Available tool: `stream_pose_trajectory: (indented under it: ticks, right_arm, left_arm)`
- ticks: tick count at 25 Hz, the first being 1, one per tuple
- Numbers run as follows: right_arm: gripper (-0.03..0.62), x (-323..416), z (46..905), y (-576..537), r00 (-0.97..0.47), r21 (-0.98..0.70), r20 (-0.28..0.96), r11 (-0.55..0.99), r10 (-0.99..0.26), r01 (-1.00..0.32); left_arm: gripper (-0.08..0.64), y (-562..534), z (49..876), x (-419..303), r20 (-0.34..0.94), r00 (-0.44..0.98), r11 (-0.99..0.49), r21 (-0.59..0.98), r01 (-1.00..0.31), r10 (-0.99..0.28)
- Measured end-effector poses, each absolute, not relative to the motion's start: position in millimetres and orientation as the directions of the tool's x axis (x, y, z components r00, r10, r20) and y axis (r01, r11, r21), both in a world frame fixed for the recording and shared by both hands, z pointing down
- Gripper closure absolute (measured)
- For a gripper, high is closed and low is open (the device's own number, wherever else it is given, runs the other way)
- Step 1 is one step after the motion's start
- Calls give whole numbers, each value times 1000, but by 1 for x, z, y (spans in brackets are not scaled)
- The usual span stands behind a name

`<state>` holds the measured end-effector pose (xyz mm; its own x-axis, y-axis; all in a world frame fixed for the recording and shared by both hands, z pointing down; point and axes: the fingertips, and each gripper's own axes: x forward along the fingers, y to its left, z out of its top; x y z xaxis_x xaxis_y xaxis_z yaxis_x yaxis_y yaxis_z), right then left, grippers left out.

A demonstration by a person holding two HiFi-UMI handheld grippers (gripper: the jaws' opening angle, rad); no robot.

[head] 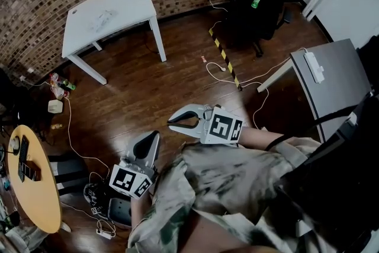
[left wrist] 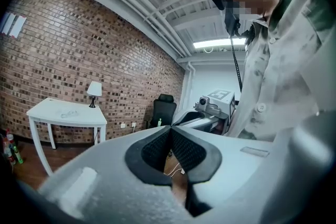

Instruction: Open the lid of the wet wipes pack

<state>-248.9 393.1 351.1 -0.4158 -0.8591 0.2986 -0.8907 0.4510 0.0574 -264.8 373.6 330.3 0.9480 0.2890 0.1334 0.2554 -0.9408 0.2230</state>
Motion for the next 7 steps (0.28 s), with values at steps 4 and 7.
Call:
stream_pose_trajectory:
  ticks: [4, 7]
  right_arm:
    - [577, -244, 354, 392, -416, 55, 303, 452, -857, -890]
    - [577, -237, 356, 390, -416, 54, 306, 452, -856, -890]
  left_arm:
    - [558, 374, 334, -260, 137, 946, -939, 227, 260, 295]
    - [558, 370, 336, -252, 137, 945, -938, 229, 262, 298]
